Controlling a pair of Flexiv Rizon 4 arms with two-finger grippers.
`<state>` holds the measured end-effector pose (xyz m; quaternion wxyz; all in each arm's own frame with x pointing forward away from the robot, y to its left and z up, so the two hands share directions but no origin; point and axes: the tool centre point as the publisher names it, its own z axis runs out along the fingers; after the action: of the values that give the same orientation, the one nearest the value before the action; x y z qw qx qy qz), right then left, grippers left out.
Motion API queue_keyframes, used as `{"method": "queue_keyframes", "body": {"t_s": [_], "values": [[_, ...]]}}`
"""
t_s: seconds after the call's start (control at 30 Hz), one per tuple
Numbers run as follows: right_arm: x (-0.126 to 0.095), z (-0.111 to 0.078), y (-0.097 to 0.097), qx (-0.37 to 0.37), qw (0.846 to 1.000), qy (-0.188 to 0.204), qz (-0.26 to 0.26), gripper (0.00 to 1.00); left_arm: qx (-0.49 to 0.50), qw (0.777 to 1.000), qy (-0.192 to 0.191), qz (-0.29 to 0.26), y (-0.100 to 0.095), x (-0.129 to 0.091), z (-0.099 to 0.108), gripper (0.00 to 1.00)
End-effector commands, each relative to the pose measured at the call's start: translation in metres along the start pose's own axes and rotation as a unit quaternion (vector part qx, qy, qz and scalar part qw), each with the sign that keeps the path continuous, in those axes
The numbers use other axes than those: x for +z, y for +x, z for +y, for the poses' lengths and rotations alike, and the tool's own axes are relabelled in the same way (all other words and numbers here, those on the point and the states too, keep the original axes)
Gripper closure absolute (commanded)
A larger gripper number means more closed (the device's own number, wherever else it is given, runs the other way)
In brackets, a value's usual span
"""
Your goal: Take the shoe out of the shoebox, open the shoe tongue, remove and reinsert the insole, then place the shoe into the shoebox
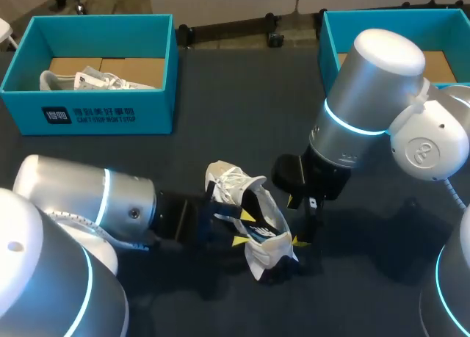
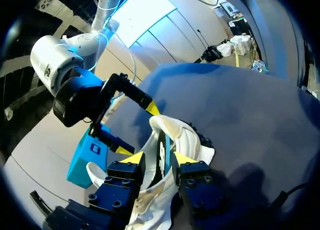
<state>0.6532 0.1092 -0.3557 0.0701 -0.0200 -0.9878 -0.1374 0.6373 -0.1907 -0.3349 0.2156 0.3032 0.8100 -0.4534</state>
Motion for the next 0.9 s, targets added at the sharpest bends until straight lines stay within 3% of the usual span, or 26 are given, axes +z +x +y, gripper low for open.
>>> {"method": "queue_keyframes", "body": {"t_s": [0.03, 0.37, 0.73, 0.8, 0.9], "values": [[-0.003, -0.002, 0.000, -0.005, 1.000, -0.002, 0.001, 0.00, -0.004, 0.999, -0.006, 0.035, -0.001, -0.012, -0.001, 0.65], [-0.038, -0.037, -0.001, -0.015, 1.000, -0.005, 0.009, 0.00, -0.013, 0.996, -0.012, 0.091, 0.001, -0.030, -0.004, 0.66], [-0.076, -0.078, -0.005, -0.029, 0.999, -0.005, 0.018, 0.00, -0.001, 0.984, -0.025, 0.179, -0.017, -0.044, -0.017, 0.70], [-0.081, -0.083, -0.006, -0.042, 0.999, -0.009, 0.011, 0.00, 0.000, 0.980, -0.027, 0.198, -0.022, -0.046, -0.019, 0.68], [-0.081, -0.083, -0.006, -0.042, 0.999, -0.009, 0.011, 0.00, 0.001, 0.974, -0.038, 0.222, -0.031, -0.047, -0.018, 0.74]]}}
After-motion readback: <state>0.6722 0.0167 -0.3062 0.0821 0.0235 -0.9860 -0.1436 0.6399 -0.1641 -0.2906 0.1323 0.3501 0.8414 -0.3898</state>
